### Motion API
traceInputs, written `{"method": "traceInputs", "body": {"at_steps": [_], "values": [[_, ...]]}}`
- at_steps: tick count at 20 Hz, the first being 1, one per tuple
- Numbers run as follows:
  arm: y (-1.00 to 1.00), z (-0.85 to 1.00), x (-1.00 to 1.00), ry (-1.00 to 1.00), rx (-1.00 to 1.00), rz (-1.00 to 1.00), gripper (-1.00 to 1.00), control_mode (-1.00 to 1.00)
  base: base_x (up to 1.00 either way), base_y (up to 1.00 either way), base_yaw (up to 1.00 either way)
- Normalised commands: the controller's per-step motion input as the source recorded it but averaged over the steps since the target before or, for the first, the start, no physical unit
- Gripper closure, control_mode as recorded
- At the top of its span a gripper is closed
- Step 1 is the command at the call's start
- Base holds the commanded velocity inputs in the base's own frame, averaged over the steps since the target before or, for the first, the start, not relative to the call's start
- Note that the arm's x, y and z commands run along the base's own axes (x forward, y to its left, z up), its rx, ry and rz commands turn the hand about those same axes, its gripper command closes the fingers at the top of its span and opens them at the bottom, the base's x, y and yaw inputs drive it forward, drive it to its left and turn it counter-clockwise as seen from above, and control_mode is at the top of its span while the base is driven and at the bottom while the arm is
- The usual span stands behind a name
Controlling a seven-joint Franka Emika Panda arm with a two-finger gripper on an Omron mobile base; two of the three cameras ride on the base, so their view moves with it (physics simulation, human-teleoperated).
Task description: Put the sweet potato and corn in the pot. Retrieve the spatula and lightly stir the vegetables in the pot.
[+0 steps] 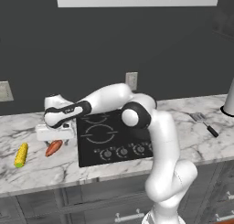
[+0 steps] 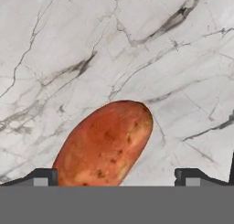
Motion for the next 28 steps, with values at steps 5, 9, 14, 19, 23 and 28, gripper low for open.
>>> {"method": "traceInputs", "body": {"at_steps": [5,9,14,19,23,28], "values": [[0.07,-0.08,0.0,0.0,0.0,0.0,-1.0,-1.0,0.0,0.0,0.0],[0.03,-0.34,0.0,-0.03,0.0,0.0,-1.0,-1.0,0.0,0.0,0.0],[0.0,-0.34,0.0,0.0,0.0,0.0,-1.0,-1.0,0.0,0.0,0.0],[0.0,0.0,0.0,0.0,0.0,0.0,1.0,-1.0,0.0,0.0,0.0],[0.0,0.0,0.0,0.0,0.0,0.0,1.0,-1.0,0.0,0.0,0.0],[-0.11,0.03,-0.07,-0.06,0.02,0.0,1.0,-1.0,0.0,0.0,0.0]]}}
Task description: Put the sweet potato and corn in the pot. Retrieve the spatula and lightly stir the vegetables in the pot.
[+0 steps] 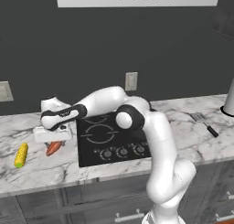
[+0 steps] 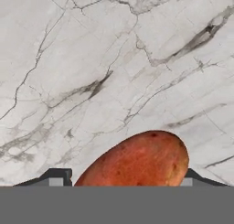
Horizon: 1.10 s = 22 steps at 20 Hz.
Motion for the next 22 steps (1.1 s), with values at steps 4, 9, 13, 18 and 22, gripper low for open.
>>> {"method": "traceInputs", "body": {"at_steps": [4,9,13,18,22], "values": [[-0.79,0.52,-0.58,-0.33,0.13,0.03,1.0,-1.0,0.0,0.0,0.0],[-1.0,0.57,-0.71,-0.36,0.15,0.09,1.0,-1.0,0.0,0.0,0.0],[-1.0,0.39,-0.37,-0.29,0.14,0.09,1.0,-1.0,0.0,0.0,0.0],[-1.0,0.7,-0.08,-0.15,0.05,0.09,1.0,-1.0,0.0,0.0,0.0],[-1.0,0.81,0.0,-0.02,0.0,0.17,1.0,-1.0,0.0,0.0,0.0]]}}
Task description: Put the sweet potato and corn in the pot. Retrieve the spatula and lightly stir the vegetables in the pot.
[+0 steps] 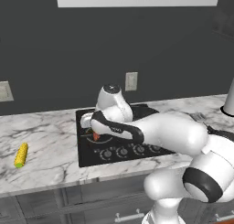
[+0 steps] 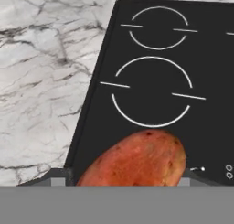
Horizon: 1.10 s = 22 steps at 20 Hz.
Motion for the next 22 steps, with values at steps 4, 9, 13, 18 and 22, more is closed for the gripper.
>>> {"method": "traceInputs", "body": {"at_steps": [4,9,13,18,22], "values": [[-0.93,0.76,0.0,0.0,-0.04,0.3,1.0,-1.0,0.0,0.0,0.0],[-0.7,0.64,0.0,0.06,-0.19,0.19,1.0,-1.0,0.0,0.0,0.0],[-0.38,0.21,0.2,0.16,-0.28,0.01,1.0,-1.0,0.0,0.0,0.0],[-0.33,-0.03,0.38,0.21,-0.15,0.01,1.0,-1.0,0.0,0.0,0.0],[-0.81,-0.03,0.23,0.05,0.03,0.11,1.0,-1.0,0.0,0.0,0.0]]}}
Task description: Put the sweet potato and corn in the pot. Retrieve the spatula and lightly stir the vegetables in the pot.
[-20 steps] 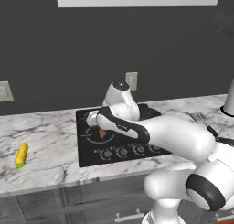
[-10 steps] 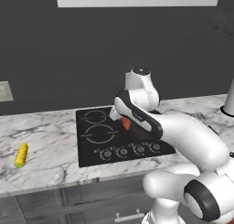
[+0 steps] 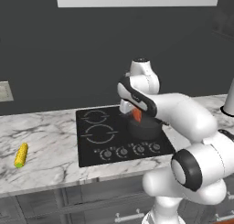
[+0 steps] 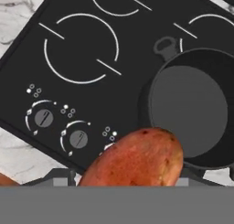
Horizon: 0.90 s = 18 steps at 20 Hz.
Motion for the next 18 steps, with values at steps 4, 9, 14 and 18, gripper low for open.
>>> {"method": "traceInputs", "body": {"at_steps": [4,9,14,18], "values": [[-0.82,-0.07,0.16,0.02,0.08,0.11,1.0,-1.0,0.0,0.0,0.0],[-0.57,-0.37,0.14,0.08,0.05,0.1,1.0,-1.0,0.0,0.0,0.0],[-0.06,-0.43,0.34,0.12,0.0,0.08,1.0,-1.0,0.0,0.0,0.0],[0.0,-0.29,0.45,0.05,0.0,0.05,1.0,-1.0,0.0,0.0,0.0]]}}
